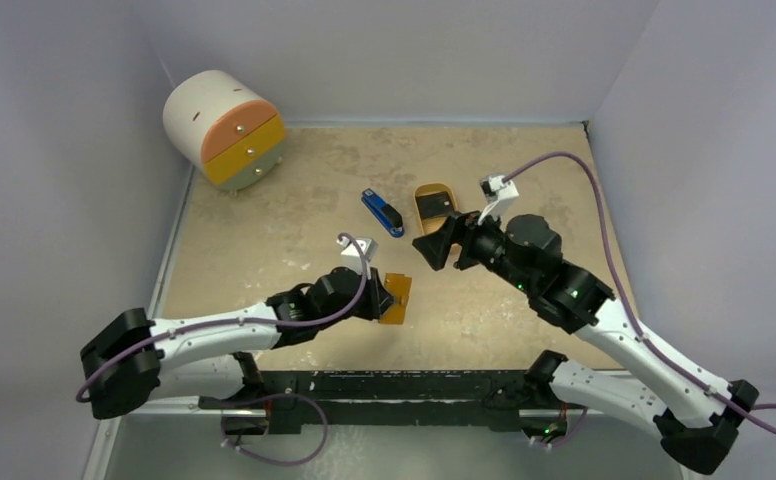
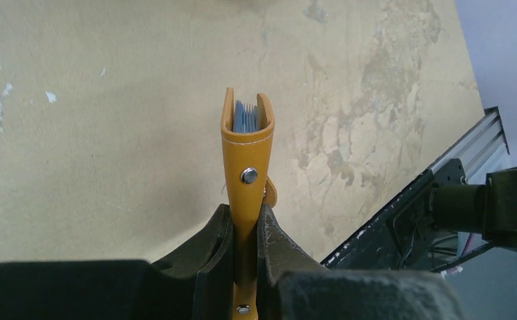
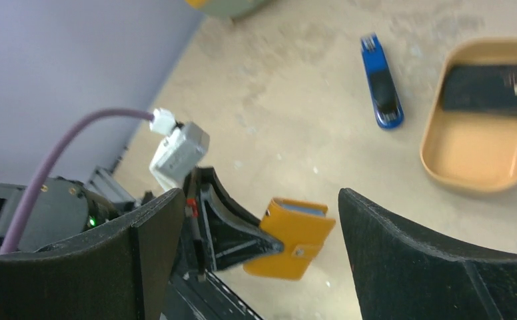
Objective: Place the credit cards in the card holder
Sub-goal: Place the card holder at the center of the board.
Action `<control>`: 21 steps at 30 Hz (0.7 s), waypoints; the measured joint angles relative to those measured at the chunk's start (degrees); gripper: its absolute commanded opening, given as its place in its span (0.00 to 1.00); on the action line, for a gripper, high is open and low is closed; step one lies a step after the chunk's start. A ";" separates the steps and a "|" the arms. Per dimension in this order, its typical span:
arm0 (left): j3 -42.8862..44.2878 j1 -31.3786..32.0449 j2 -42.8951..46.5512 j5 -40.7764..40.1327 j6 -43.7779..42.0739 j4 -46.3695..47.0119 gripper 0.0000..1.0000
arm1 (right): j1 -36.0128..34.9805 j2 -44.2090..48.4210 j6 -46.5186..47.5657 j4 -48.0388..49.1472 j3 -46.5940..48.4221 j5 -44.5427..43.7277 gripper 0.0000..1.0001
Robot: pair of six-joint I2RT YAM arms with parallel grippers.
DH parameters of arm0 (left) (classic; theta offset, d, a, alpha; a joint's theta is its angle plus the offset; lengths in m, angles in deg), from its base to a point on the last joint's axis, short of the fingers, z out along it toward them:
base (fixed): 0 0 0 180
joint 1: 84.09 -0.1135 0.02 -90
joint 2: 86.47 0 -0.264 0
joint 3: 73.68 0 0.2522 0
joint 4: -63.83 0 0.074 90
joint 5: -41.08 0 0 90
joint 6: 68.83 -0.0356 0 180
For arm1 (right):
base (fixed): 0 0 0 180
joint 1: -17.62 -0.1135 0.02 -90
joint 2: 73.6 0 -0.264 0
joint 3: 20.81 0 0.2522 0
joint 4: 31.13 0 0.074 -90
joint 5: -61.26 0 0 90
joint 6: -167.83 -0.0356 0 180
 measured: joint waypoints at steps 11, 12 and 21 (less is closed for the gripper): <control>-4.17 -4.72 -17.44 9.11 8.20 18.47 0.00 | 0.00 5.07 -2.69 -4.15 -3.58 -1.66 0.87; -4.15 -4.96 -19.32 9.46 9.01 19.63 0.00 | 0.00 5.44 -2.89 -4.26 -3.58 -1.77 0.87; -2.49 -5.51 -23.63 9.79 11.72 22.21 0.16 | 0.00 6.69 -4.11 -6.62 -4.24 -2.38 0.87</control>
